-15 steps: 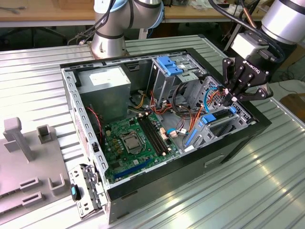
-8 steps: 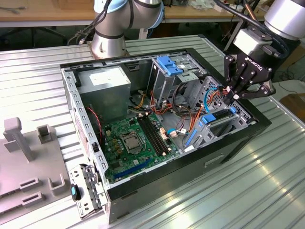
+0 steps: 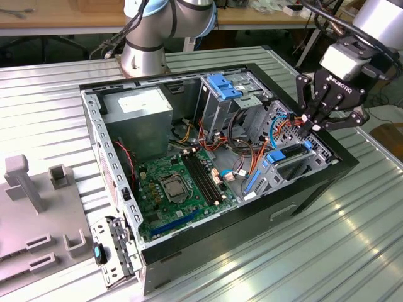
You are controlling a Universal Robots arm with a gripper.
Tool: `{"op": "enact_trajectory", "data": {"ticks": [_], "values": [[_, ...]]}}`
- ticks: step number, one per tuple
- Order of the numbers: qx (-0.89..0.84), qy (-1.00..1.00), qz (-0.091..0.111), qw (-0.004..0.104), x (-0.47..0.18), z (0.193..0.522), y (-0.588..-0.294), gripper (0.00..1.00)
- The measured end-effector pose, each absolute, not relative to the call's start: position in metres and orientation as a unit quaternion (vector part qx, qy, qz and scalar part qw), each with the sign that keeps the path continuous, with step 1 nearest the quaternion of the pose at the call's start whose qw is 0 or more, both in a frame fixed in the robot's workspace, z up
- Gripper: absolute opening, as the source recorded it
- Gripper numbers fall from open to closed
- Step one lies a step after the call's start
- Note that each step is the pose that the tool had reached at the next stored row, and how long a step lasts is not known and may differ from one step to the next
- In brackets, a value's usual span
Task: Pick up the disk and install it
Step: 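Insert the first disk wire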
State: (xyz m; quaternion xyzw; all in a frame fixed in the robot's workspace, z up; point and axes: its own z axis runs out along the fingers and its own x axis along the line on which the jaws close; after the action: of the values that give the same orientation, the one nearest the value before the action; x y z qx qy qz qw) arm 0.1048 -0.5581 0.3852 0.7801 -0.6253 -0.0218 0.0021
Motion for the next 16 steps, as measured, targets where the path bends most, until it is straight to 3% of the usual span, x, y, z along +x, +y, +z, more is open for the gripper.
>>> {"op": "enact_trajectory", "data": {"ticks": [16], "values": [[0.863,-0.504,-0.021,0.005,0.126,0.384,-0.558,0.11]]}}
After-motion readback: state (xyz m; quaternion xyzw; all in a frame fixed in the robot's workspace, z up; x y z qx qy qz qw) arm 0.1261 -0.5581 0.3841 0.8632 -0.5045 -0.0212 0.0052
